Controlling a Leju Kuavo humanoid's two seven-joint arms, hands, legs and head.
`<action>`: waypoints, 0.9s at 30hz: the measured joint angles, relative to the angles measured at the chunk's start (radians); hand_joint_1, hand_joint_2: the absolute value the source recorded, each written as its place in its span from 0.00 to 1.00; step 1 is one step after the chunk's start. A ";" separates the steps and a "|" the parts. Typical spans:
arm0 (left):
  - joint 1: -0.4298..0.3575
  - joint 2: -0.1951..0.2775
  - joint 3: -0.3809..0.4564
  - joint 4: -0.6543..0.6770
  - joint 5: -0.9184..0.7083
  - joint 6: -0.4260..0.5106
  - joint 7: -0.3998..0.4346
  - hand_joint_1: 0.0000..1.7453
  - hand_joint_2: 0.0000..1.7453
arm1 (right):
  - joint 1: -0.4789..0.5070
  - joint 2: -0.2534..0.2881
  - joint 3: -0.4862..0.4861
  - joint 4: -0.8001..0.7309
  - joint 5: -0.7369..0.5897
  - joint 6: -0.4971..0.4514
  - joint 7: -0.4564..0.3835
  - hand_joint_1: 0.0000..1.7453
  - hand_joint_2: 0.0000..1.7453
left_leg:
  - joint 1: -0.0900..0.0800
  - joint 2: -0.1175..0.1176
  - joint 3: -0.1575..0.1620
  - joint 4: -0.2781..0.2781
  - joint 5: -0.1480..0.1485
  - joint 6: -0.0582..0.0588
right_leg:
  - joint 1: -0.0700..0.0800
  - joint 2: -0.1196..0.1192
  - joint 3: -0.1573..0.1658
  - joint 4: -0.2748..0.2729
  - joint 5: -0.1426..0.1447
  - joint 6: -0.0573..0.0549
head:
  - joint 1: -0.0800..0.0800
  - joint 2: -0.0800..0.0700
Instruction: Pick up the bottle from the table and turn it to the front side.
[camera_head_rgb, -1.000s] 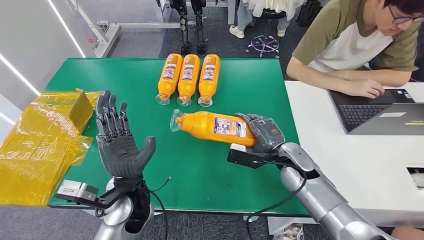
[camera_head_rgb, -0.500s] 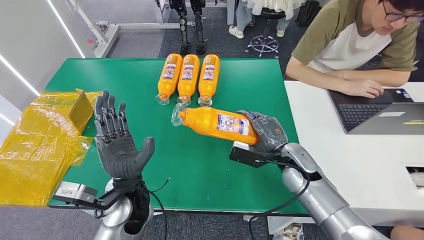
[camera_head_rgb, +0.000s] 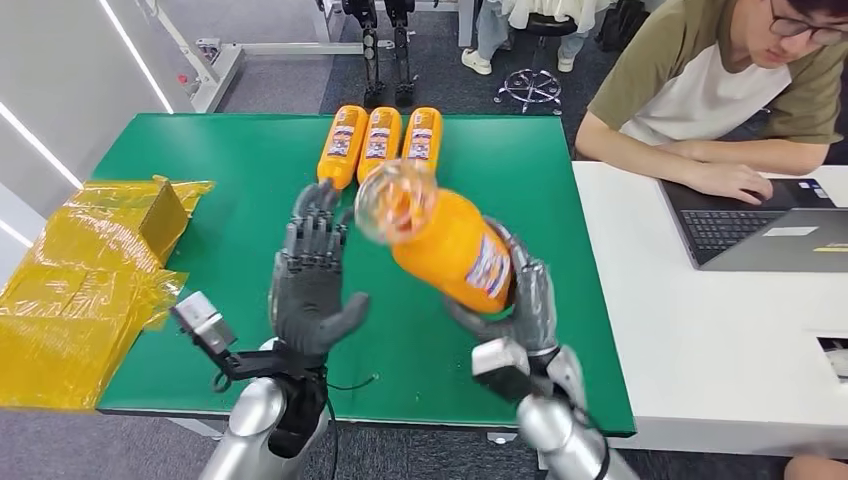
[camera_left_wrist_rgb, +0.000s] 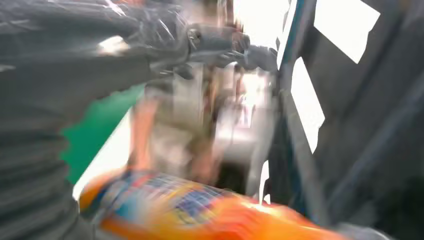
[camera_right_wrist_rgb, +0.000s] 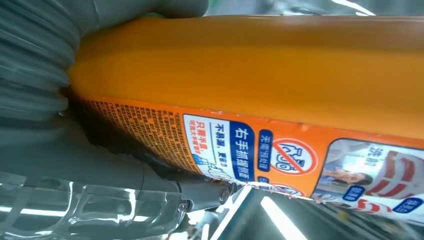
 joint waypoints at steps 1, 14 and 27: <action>-0.011 -0.004 -0.010 0.020 0.002 -0.013 -0.002 0.00 1.00 | 0.040 0.018 0.006 -0.046 -0.004 -0.026 -0.002 1.00 1.00 | 0.000 0.001 0.000 0.000 0.000 0.000 | 0.000 0.002 -0.001 0.000 0.000 0.000 | -0.001 0.000; -0.058 -0.011 -0.034 0.101 0.006 -0.011 -0.006 0.00 1.00 | 0.179 0.035 0.005 -0.253 -0.023 -0.034 0.029 1.00 1.00 | -0.001 0.007 0.000 -0.001 0.001 -0.001 | 0.000 0.006 -0.003 0.000 0.002 -0.002 | 0.000 0.000; -0.066 -0.010 -0.039 0.116 -0.001 0.025 -0.006 0.00 1.00 | 0.203 0.034 -0.005 -0.274 0.041 0.011 0.175 1.00 1.00 | -0.001 0.007 0.000 -0.001 0.001 -0.001 | 0.000 0.006 -0.003 0.000 0.002 -0.002 | 0.000 0.000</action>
